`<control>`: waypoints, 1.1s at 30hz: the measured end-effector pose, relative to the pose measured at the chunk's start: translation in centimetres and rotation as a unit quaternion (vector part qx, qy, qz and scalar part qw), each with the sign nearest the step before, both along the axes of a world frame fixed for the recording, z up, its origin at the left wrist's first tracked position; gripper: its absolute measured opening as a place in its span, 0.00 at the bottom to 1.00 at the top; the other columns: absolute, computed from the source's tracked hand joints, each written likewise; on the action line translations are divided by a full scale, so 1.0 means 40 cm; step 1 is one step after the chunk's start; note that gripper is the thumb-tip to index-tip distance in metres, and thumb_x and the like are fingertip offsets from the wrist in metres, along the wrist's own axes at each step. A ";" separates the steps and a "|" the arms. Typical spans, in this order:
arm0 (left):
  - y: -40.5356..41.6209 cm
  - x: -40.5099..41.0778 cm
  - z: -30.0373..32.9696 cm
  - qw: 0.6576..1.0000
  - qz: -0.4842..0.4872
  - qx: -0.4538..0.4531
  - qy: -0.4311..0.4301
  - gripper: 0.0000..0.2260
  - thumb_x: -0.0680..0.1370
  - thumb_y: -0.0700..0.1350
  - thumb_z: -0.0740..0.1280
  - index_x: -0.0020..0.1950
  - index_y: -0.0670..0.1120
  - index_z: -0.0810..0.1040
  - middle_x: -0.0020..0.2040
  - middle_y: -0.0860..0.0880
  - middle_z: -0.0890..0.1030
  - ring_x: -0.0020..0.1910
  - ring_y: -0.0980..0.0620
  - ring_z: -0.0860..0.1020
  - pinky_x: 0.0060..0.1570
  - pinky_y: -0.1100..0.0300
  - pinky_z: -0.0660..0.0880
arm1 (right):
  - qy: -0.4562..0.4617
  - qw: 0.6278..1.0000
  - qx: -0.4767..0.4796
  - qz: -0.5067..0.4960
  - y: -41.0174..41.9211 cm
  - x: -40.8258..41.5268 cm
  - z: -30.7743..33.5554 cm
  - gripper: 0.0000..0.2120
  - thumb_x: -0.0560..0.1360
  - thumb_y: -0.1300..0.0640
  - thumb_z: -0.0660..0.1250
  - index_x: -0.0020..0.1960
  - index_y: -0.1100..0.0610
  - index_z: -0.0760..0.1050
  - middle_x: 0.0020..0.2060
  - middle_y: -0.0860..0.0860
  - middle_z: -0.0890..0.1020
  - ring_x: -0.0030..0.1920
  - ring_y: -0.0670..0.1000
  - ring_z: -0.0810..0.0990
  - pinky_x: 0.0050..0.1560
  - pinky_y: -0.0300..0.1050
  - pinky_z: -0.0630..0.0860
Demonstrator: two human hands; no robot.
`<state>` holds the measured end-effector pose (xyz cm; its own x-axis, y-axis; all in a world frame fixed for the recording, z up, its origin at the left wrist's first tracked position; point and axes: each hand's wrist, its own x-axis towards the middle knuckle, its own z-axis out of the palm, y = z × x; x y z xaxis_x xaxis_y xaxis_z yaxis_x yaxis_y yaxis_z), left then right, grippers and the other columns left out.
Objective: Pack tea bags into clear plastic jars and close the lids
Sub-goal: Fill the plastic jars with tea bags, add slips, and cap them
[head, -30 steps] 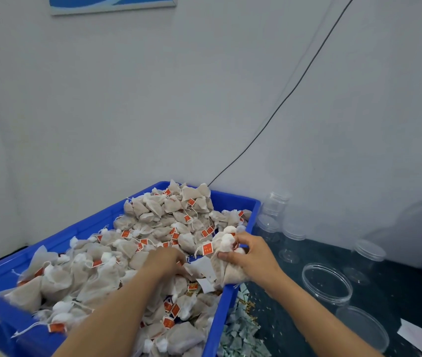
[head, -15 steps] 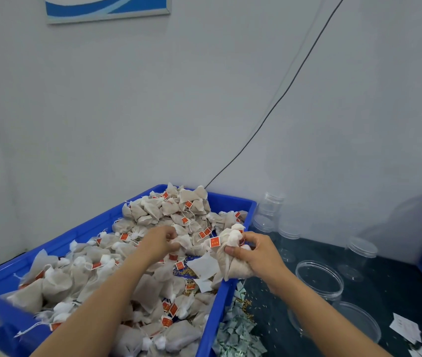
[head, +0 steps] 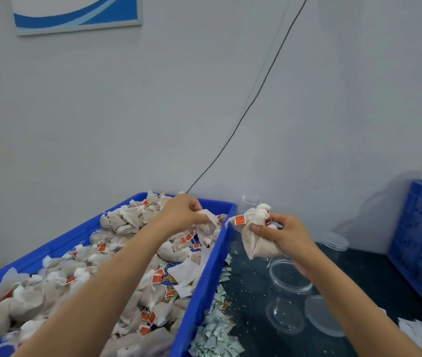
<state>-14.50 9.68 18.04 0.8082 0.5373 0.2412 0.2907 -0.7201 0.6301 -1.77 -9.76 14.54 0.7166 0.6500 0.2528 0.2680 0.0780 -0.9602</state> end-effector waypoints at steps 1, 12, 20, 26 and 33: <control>-0.031 0.023 0.004 1.000 -0.017 -0.002 -0.002 0.07 0.74 0.46 0.72 0.40 0.47 0.77 0.40 0.51 0.80 0.36 0.57 0.76 0.33 0.68 0.70 | -0.004 1.000 0.006 -0.015 -0.024 0.014 0.003 0.05 0.68 0.59 0.76 0.43 0.54 0.82 0.36 0.49 0.86 0.35 0.44 0.84 0.32 0.35 0.76; -0.257 0.261 -0.081 0.989 -0.133 0.021 0.057 0.04 0.73 0.40 0.72 0.45 0.46 0.79 0.38 0.54 0.76 0.34 0.60 0.72 0.28 0.73 0.66 | -0.086 0.981 -0.047 -0.167 -0.230 0.144 -0.044 0.06 0.68 0.58 0.76 0.40 0.50 0.81 0.37 0.47 0.84 0.39 0.49 0.82 0.41 0.47 0.79; -0.305 0.306 -0.135 0.971 -0.174 0.101 0.130 0.12 0.72 0.41 0.74 0.55 0.49 0.83 0.55 0.49 0.81 0.49 0.51 0.77 0.47 0.61 0.72 | -0.014 0.988 0.001 -0.151 -0.271 0.164 -0.107 0.05 0.68 0.58 0.76 0.43 0.52 0.83 0.36 0.48 0.85 0.38 0.47 0.83 0.36 0.40 0.77; -0.320 0.315 -0.179 0.945 -0.187 0.152 0.219 0.18 0.71 0.39 0.74 0.58 0.52 0.80 0.58 0.50 0.80 0.55 0.50 0.79 0.52 0.57 0.78 | -0.001 0.993 -0.015 -0.113 -0.268 0.173 -0.108 0.07 0.68 0.56 0.77 0.46 0.52 0.83 0.39 0.46 0.86 0.40 0.45 0.84 0.37 0.38 0.78; -0.318 0.300 -0.168 0.989 -0.102 -0.043 -0.098 0.10 0.78 0.36 0.65 0.52 0.50 0.80 0.50 0.54 0.82 0.48 0.56 0.80 0.52 0.61 0.78 | -0.039 0.998 -0.031 0.037 -0.288 0.180 -0.109 0.08 0.68 0.62 0.76 0.46 0.52 0.84 0.44 0.47 0.85 0.44 0.45 0.83 0.42 0.36 0.76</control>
